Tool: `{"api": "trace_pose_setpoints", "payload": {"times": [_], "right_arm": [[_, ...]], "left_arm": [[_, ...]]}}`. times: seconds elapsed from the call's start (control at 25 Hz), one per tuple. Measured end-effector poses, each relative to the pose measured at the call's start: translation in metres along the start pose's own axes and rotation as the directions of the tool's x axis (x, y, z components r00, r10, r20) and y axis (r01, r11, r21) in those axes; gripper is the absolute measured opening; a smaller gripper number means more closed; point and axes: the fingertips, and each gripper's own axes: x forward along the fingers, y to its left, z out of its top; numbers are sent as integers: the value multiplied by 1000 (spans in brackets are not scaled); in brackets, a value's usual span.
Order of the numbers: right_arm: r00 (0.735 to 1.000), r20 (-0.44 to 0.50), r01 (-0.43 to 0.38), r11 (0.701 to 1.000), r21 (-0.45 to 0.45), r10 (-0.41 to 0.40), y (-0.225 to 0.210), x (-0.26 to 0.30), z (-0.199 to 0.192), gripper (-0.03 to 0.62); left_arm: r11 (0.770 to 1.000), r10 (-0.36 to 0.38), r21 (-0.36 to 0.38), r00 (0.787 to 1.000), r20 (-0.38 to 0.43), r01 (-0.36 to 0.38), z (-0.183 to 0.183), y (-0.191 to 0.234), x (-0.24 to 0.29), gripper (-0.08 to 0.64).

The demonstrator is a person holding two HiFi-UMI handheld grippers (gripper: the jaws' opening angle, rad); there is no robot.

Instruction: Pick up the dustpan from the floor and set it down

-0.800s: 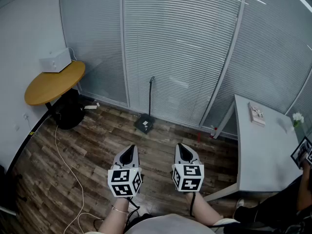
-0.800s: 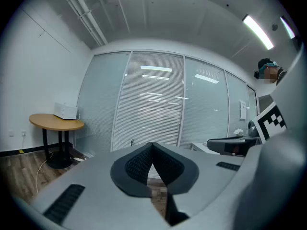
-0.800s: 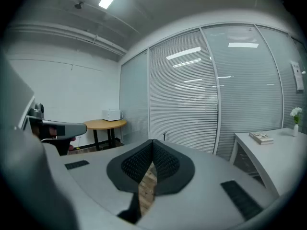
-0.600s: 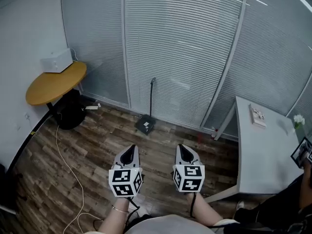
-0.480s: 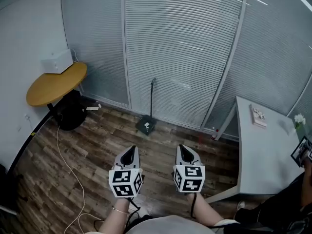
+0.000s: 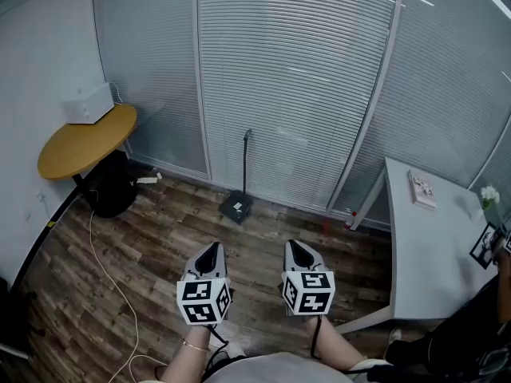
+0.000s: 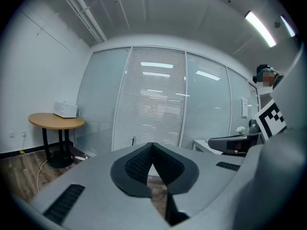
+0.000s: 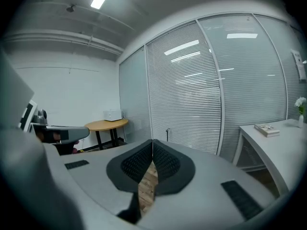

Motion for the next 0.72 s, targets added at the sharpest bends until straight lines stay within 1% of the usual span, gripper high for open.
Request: {"api": "trace_pose_setpoints", "payload": {"times": [0.48, 0.72], "right_arm": [[997, -45, 61, 997, 46, -59, -17, 56, -4, 32], [996, -60, 72, 997, 41, -69, -24, 80, -3, 32]], "left_arm": [[1000, -13, -15, 1000, -6, 13, 2, 36, 56, 17], [999, -15, -30, 1000, -24, 14, -4, 47, 81, 17]]}}
